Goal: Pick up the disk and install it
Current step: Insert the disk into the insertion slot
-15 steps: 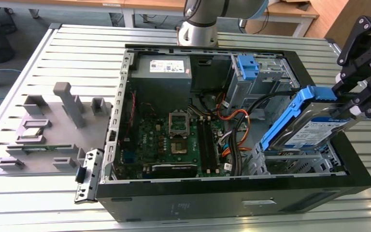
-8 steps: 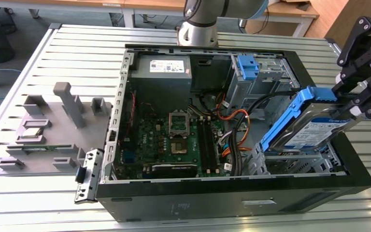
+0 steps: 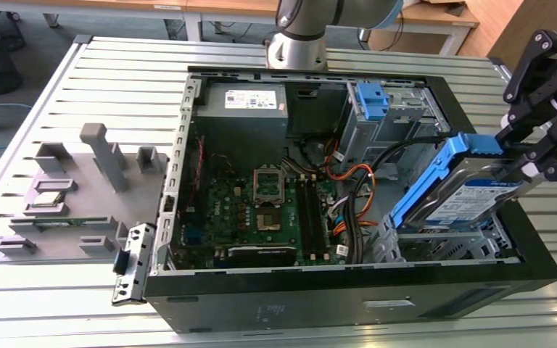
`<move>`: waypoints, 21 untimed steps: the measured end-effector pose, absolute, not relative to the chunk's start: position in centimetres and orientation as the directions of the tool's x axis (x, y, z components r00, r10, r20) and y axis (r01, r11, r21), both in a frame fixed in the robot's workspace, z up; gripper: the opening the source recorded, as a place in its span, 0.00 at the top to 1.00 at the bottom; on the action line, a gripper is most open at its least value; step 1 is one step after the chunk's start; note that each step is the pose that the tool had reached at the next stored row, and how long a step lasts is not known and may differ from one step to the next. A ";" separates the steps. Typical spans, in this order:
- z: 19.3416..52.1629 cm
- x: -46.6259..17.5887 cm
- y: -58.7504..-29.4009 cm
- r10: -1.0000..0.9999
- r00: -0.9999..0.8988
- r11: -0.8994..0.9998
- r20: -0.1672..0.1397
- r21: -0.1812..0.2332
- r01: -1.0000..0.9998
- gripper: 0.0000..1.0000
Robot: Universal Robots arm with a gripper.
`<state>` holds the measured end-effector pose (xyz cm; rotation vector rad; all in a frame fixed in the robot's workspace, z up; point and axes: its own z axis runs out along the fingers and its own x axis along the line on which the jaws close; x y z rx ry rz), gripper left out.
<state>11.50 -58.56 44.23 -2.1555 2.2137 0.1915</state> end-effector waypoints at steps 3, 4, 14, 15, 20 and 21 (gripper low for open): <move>43.9 11.5 -58.6 -0.992 -0.030 0.023 -0.119 0.056 -0.998 0.65; 43.8 11.5 -58.6 -0.992 -0.030 0.023 -0.119 0.056 -0.998 0.65; 42.5 11.5 -58.6 -0.992 -0.030 0.023 -0.119 0.056 -0.998 0.65; 42.3 11.5 -58.6 -0.992 -0.030 0.023 -0.119 0.056 -0.998 0.65; 41.5 11.5 -58.6 -0.992 -0.030 0.023 -0.119 0.056 -0.998 0.65; 41.4 11.5 -58.6 -0.992 -0.030 0.023 -0.119 0.056 -0.998 0.65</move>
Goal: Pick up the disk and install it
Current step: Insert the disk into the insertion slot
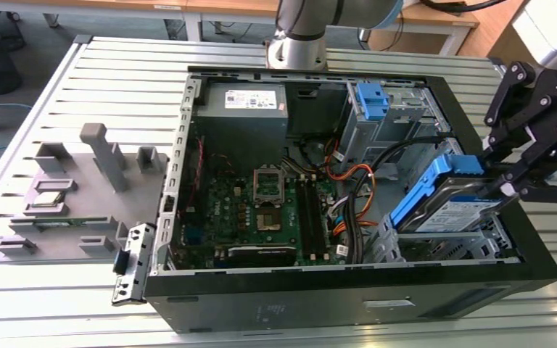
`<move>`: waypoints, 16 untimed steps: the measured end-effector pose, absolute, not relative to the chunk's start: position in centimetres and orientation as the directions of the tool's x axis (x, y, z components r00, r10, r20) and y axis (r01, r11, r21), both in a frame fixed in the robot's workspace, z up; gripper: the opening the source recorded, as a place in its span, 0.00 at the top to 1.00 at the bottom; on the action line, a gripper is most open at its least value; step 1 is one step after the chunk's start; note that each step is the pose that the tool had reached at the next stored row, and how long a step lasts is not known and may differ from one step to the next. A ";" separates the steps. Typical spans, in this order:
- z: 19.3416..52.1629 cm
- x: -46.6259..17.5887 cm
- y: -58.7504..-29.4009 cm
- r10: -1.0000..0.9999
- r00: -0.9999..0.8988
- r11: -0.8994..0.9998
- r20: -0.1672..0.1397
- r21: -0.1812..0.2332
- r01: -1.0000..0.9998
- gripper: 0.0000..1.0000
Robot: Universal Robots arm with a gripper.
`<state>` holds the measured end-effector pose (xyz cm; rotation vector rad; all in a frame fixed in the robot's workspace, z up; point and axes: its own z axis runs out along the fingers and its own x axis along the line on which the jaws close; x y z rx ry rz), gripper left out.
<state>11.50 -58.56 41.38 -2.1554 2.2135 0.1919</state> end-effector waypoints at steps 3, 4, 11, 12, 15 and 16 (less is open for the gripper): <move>40.8 11.5 -58.6 -0.992 -0.030 0.023 -0.119 0.056 -0.998 0.65; 40.6 11.5 -58.6 -0.992 -0.030 0.023 -0.119 0.056 -0.998 0.65; 39.4 11.5 -58.6 -0.992 -0.030 0.023 -0.119 0.056 -0.998 0.65; 39.2 11.5 -58.6 -0.992 -0.030 0.023 -0.119 0.056 -0.998 0.65; 39.0 11.5 -58.6 -0.992 -0.030 0.023 -0.119 0.056 -0.998 0.65; 39.0 11.5 -58.6 -0.992 -0.030 0.023 -0.119 0.056 -0.998 0.65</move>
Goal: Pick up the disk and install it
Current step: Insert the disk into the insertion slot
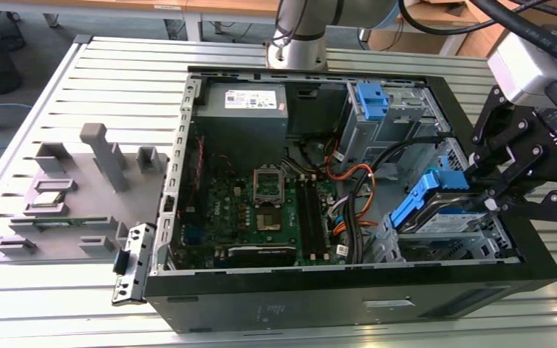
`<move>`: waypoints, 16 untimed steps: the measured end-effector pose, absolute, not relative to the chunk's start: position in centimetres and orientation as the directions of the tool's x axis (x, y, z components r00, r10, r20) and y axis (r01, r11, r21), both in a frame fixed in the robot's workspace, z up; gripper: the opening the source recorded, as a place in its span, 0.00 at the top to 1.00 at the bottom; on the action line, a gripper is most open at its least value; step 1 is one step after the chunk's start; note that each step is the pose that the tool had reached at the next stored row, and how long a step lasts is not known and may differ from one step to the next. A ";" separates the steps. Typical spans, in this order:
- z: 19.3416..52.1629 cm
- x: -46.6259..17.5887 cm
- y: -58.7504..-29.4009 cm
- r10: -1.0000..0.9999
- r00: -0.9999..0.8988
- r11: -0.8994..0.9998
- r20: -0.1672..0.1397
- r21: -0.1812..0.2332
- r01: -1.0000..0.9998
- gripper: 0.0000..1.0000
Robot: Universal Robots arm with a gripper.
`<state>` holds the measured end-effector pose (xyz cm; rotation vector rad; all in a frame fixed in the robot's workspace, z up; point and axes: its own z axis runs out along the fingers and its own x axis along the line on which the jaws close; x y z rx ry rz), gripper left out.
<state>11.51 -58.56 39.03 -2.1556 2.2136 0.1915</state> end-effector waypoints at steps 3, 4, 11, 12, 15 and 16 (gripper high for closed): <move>39.0 11.5 -58.6 -0.992 -0.030 0.023 -0.119 0.056 -0.998 0.64; 39.0 11.5 -58.6 -0.992 -0.030 0.023 -0.119 0.056 -0.998 0.64; 38.9 11.5 -58.6 -0.992 -0.030 0.023 -0.119 0.054 -0.998 0.57; 38.8 11.5 -58.6 -0.992 -0.028 0.022 -0.119 0.049 -0.999 0.57; 38.6 11.4 -58.6 -0.993 -0.020 0.015 -0.119 0.039 -0.999 0.57; 38.5 11.3 -58.6 -0.993 -0.017 0.012 -0.119 0.036 -0.999 0.57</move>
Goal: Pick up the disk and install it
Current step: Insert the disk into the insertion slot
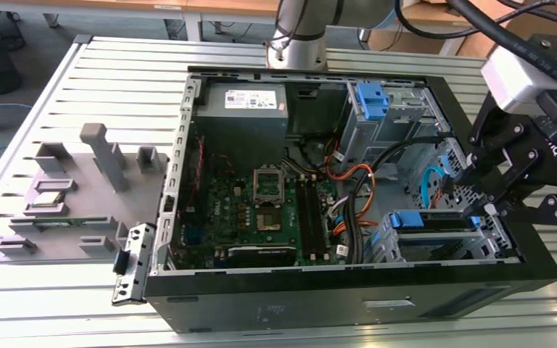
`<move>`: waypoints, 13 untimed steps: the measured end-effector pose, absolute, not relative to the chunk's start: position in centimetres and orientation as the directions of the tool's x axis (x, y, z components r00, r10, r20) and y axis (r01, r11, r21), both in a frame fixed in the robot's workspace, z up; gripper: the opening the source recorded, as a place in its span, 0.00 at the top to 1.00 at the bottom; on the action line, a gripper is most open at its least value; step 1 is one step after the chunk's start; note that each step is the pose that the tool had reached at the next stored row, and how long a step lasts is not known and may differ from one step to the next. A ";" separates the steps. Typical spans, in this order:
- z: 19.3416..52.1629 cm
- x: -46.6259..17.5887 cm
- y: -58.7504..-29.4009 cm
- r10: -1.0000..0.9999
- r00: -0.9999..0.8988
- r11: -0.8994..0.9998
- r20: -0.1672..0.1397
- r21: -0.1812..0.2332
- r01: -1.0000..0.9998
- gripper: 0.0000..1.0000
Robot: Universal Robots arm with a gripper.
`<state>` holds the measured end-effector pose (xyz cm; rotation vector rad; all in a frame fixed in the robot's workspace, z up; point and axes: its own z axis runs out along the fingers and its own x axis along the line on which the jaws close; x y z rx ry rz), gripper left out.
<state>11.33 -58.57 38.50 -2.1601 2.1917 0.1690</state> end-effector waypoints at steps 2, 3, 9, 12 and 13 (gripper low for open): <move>38.3 11.2 -58.6 -0.993 -0.012 0.008 -0.119 0.032 -0.999 0.57; 38.1 11.2 -58.6 -0.993 -0.011 0.007 -0.119 0.031 -0.999 0.57; 37.2 11.0 -58.6 -0.993 -0.006 0.003 -0.116 0.026 -1.000 0.57; 36.7 11.0 -58.6 -0.994 -0.005 0.002 -0.112 0.025 -1.000 0.57; 36.6 10.9 -58.5 -0.994 -0.004 0.001 -0.111 0.024 -1.000 0.57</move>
